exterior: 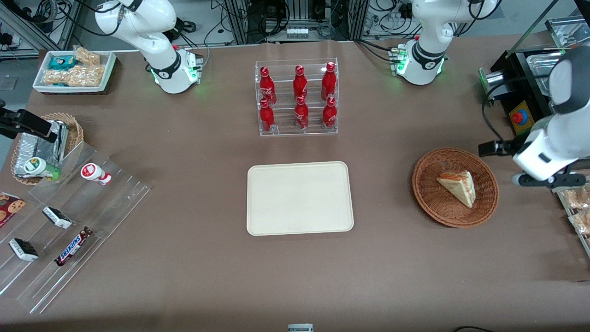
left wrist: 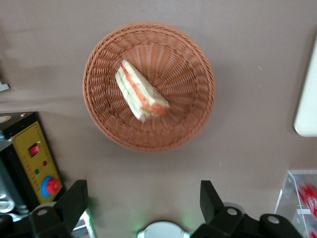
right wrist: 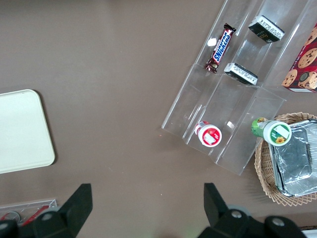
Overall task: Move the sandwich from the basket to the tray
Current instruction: 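Move the left gripper over the sandwich in the wicker basket and lower, then close the left gripper on the wrapped sandwich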
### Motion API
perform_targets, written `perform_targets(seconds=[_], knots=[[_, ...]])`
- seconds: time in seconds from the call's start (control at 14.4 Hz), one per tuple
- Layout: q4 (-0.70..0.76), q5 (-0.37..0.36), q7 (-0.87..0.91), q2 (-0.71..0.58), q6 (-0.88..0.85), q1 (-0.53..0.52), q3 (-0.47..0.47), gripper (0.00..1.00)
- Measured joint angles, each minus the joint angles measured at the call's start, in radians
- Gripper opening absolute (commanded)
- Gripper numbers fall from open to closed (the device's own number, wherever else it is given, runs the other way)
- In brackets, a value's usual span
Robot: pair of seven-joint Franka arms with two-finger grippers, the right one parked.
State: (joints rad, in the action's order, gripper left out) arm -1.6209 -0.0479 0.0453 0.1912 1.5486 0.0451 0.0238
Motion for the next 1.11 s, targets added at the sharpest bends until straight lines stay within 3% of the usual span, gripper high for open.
perform_targets(seconds=[0.28, 0.55, 0.9, 0.97, 1.11], knots=[[-0.227, -0.001, 0.079, -0.014, 0.26, -0.028, 0.007, 1.0], [-0.434, 0.001, 0.323, -0.023, 0.557, -0.064, 0.009, 1.0], [-0.615, 0.081, 0.632, -0.019, 0.837, -0.096, 0.009, 1.0], [-0.64, 0.102, 0.674, -0.014, 0.882, -0.097, 0.009, 0.93], [-0.664, 0.143, 0.733, 0.008, 0.932, -0.097, 0.009, 0.34]])
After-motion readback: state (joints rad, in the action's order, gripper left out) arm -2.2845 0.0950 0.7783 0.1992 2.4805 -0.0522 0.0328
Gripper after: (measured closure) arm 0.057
